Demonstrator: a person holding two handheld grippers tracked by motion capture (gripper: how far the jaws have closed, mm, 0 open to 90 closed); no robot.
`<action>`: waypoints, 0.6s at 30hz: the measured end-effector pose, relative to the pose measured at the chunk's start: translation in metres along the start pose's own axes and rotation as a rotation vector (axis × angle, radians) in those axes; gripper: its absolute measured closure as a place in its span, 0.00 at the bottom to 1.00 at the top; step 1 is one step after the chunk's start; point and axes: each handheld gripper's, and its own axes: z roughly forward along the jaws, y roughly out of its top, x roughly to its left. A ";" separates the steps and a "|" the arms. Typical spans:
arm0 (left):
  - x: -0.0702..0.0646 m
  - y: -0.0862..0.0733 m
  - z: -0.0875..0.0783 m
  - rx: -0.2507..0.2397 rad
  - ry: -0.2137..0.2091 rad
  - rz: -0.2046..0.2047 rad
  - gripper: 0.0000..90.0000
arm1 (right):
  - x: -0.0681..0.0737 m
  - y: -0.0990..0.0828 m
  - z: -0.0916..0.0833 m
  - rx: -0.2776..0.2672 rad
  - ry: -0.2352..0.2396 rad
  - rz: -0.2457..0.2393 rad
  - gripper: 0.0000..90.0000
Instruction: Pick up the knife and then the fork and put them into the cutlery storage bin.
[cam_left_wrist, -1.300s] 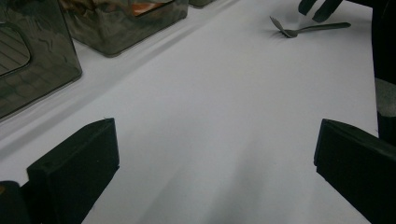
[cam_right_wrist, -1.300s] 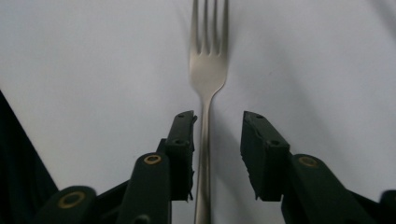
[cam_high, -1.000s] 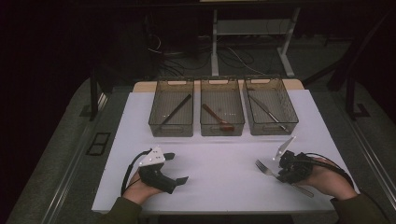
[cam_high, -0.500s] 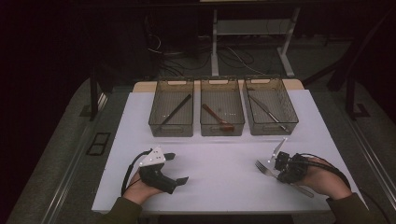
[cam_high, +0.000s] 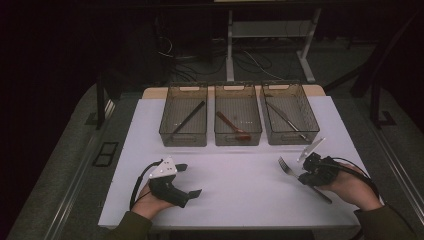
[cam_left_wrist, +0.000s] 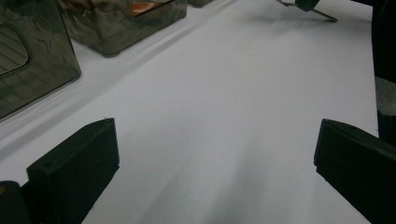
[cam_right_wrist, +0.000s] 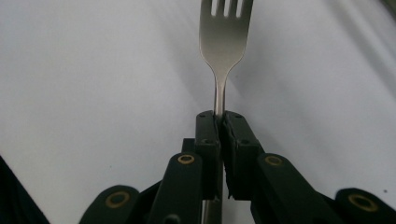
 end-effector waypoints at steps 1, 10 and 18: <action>0.000 0.000 0.000 0.001 0.000 0.000 0.00 | -0.001 -0.001 -0.001 -0.018 -0.001 0.010 0.93; 0.000 0.000 0.000 0.005 0.001 0.001 0.00 | -0.022 -0.009 -0.018 -0.212 -0.035 0.129 0.93; 0.000 0.000 0.000 0.006 0.001 0.003 0.00 | -0.035 -0.015 -0.028 -0.350 -0.058 0.185 0.93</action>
